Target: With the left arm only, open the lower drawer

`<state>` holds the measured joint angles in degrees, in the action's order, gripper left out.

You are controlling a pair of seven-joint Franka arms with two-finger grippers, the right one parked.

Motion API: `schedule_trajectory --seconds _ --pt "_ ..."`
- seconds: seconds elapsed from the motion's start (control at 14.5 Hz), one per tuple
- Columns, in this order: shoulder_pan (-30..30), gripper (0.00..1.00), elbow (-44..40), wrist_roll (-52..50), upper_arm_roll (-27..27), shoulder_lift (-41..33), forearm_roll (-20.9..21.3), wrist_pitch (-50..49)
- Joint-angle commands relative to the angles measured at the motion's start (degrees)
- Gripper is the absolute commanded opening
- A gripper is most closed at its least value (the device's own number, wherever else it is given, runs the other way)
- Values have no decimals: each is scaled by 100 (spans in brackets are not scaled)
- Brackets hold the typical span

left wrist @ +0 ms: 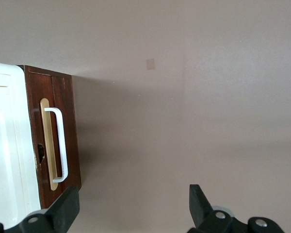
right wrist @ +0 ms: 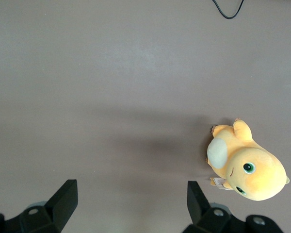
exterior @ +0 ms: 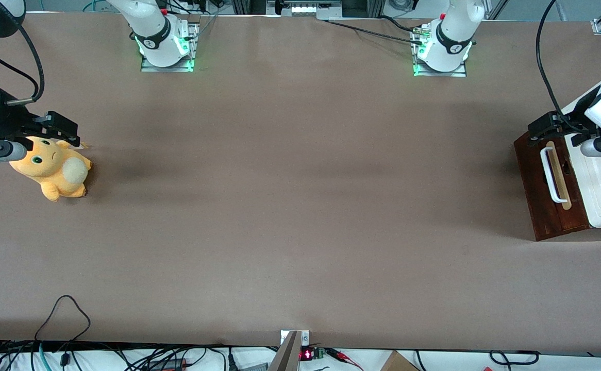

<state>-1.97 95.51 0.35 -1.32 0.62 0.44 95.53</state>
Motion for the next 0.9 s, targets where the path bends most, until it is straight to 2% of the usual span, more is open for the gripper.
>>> schedule_trajectory --seconds 0.0,0.83 --pt "-49 100 -173 184 44 -9 -140 -305" --pt "-66 100 -252 228 53 88 -123 -562"
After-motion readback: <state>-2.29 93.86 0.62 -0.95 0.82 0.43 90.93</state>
